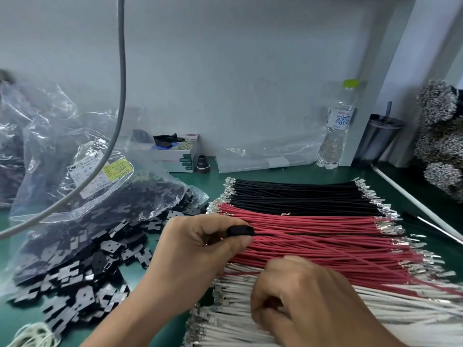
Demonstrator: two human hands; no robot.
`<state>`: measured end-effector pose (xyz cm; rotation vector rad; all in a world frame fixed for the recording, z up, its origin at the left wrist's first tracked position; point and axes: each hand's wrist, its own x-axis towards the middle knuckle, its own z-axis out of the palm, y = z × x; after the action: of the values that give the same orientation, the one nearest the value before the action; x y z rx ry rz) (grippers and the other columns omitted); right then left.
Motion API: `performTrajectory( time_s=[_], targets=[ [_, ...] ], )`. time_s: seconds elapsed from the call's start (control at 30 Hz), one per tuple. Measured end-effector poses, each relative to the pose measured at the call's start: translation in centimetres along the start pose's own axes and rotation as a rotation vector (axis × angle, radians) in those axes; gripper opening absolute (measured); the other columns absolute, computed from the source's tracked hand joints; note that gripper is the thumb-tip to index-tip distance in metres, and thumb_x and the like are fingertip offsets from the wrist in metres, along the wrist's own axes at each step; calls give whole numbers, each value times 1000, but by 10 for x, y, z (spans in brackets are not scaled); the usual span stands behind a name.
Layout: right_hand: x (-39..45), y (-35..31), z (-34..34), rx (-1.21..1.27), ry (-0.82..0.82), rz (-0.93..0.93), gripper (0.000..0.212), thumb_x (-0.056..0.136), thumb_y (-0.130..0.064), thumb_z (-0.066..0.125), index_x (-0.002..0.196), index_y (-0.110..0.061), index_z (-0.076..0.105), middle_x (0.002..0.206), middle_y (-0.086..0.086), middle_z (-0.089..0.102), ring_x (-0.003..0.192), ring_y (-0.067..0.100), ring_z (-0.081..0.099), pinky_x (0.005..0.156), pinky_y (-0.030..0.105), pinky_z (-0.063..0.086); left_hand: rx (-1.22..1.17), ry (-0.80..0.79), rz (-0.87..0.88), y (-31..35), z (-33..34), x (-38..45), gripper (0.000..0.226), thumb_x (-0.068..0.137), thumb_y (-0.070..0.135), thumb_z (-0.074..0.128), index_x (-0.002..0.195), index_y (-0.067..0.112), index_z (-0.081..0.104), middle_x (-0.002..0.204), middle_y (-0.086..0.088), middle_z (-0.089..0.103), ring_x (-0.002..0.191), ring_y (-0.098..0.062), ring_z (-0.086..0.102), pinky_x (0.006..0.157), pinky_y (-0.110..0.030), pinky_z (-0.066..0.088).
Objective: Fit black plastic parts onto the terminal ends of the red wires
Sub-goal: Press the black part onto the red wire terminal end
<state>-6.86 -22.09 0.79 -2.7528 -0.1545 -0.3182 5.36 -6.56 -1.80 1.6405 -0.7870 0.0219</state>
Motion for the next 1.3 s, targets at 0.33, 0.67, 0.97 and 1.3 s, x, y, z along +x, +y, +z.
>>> performTrajectory(
  time_s=[0.33, 0.67, 0.97, 1.3],
  targets=[
    [2, 1, -20, 39, 133, 38, 17, 98, -49, 48, 109, -44, 37, 118, -28, 45, 93, -4, 49, 71, 13, 39, -112, -16, -54, -4, -7, 5, 25, 69, 45, 86, 91, 33, 84, 70, -8, 74, 48, -15, 58, 46, -27, 52],
    [8, 27, -46, 139, 348, -21, 19, 82, -59, 59, 80, -42, 68, 83, -17, 64, 76, 6, 62, 63, 20, 44, -229, -42, -168, 3, -16, 9, 26, 68, 29, 95, 90, 19, 85, 70, -13, 75, 48, -21, 56, 46, -22, 48],
    [3, 21, -24, 134, -47, -123, 19, 76, -50, 73, 92, -42, 67, 91, -25, 63, 84, -3, 64, 67, 15, 50, -255, 25, -221, 13, -15, 11, 23, 67, 22, 84, 88, 16, 84, 75, -14, 77, 53, -21, 67, 44, -21, 44],
    [-7, -9, -11, -62, 9, -190, 45, 96, -71, 37, 78, -43, 68, 72, -19, 52, 63, -1, 51, 44, 14, 43, -249, 27, -228, 12, -14, 8, 25, 66, 27, 85, 90, 19, 84, 76, -14, 77, 52, -20, 67, 45, -22, 46]
  ],
)
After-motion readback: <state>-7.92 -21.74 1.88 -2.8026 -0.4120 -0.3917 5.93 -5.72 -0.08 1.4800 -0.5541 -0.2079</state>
